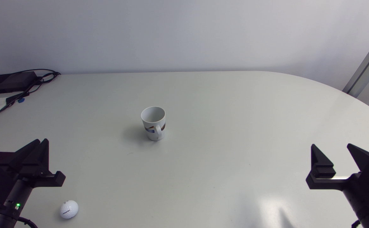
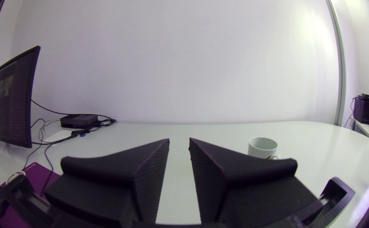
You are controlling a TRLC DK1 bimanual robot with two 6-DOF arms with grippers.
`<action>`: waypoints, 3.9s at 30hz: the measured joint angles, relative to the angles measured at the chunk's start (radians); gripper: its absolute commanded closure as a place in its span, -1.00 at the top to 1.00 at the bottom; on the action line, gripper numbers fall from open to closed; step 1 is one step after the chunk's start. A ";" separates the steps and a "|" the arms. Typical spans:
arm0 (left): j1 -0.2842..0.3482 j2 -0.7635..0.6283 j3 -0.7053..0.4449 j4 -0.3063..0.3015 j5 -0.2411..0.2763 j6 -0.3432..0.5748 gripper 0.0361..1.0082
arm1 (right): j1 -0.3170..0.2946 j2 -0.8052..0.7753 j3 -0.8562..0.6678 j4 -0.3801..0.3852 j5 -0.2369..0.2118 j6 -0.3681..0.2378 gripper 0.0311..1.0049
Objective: Pick up the white golf ball from the table and place it into the cup.
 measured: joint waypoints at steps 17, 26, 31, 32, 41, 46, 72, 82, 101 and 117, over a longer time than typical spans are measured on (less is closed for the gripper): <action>-0.043 0.000 0.205 -0.236 0.003 0.004 0.96 | 0.000 0.000 0.001 -0.003 0.000 0.000 0.92; -0.037 0.073 0.410 -0.347 0.003 0.007 0.96 | 0.000 0.000 0.001 -0.003 0.000 0.000 0.92; 0.003 0.158 0.522 -0.429 0.003 0.008 0.96 | 0.000 0.000 0.001 -0.003 0.000 0.000 0.92; 0.016 0.174 0.544 -0.444 0.003 0.008 0.96 | 0.000 0.000 0.001 -0.003 0.000 0.000 0.92; 0.042 0.342 0.729 -0.547 0.000 -0.006 0.96 | 0.000 0.000 0.001 -0.003 0.000 0.000 0.92; 0.067 0.444 0.770 -0.615 0.000 -0.023 0.96 | 0.000 0.000 0.001 -0.003 0.000 0.000 0.92; 0.089 1.094 0.919 -0.830 0.027 0.037 0.87 | 0.000 0.000 0.001 -0.003 0.000 0.000 0.92; 0.089 1.255 1.010 -0.895 0.027 0.123 0.88 | 0.000 0.000 0.001 -0.003 0.000 0.000 0.92; 0.206 1.271 0.945 -1.128 0.027 0.547 0.91 | 0.000 0.000 0.001 -0.003 0.000 0.000 0.92; 0.206 1.006 0.688 -1.072 0.090 0.972 0.91 | 0.000 0.000 0.001 -0.003 0.000 0.000 0.92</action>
